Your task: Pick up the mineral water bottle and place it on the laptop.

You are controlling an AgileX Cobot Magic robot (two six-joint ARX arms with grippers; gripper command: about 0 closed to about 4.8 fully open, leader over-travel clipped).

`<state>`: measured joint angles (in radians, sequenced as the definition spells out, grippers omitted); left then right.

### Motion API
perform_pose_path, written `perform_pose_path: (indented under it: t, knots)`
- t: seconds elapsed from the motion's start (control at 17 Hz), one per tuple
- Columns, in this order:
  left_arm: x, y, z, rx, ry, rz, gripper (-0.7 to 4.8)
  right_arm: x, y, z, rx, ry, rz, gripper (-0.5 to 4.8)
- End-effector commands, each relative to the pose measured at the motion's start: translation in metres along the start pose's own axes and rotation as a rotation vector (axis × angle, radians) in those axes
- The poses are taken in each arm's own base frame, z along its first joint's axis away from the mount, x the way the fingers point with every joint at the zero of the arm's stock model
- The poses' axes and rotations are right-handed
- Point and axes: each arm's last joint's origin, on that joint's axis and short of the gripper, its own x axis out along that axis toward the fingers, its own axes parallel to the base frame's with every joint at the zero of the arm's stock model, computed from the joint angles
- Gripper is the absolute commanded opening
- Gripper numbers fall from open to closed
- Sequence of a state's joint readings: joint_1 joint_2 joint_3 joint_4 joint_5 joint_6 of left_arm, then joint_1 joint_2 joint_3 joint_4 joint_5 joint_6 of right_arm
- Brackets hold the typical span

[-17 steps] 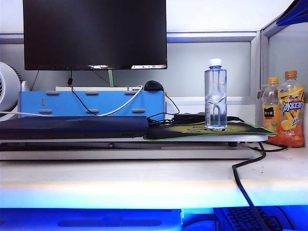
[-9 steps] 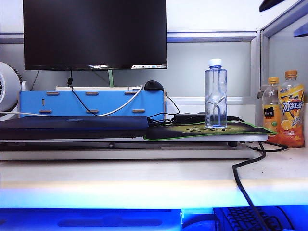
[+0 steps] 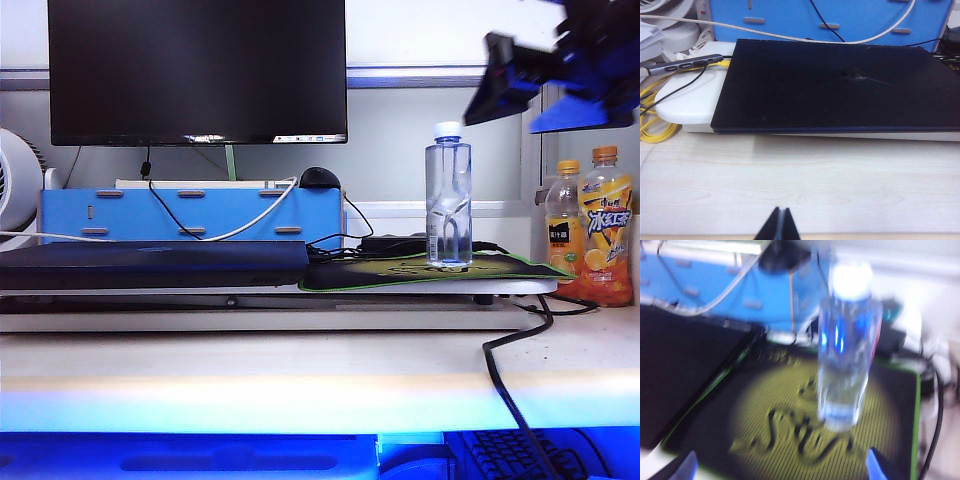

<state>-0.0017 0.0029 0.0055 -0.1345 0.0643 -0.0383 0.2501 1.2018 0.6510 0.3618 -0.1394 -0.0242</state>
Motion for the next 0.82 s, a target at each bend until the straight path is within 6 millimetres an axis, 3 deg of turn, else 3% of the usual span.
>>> perform_pose_path:
  t: [0.06, 0.29, 0.47, 0.82]
  knots:
    - [0.0, 0.0, 0.001, 0.001, -0.011, -0.003, -0.02, 0.026, -0.006, 0.009, -0.074, -0.039, -0.058, 4.79]
    - [0.0, 0.0, 0.001, 0.001, -0.011, -0.003, -0.02, 0.076, -0.014, 0.028, -0.108, -0.043, -0.074, 4.79]
    - [0.0, 0.0, 0.001, 0.001, -0.011, -0.003, -0.02, 0.095, -0.017, 0.036, -0.113, -0.05, -0.098, 4.79]
    - [0.0, 0.0, 0.001, 0.001, -0.011, -0.003, -0.02, 0.123, -0.021, 0.033, -0.135, 0.036, -0.089, 4.79]
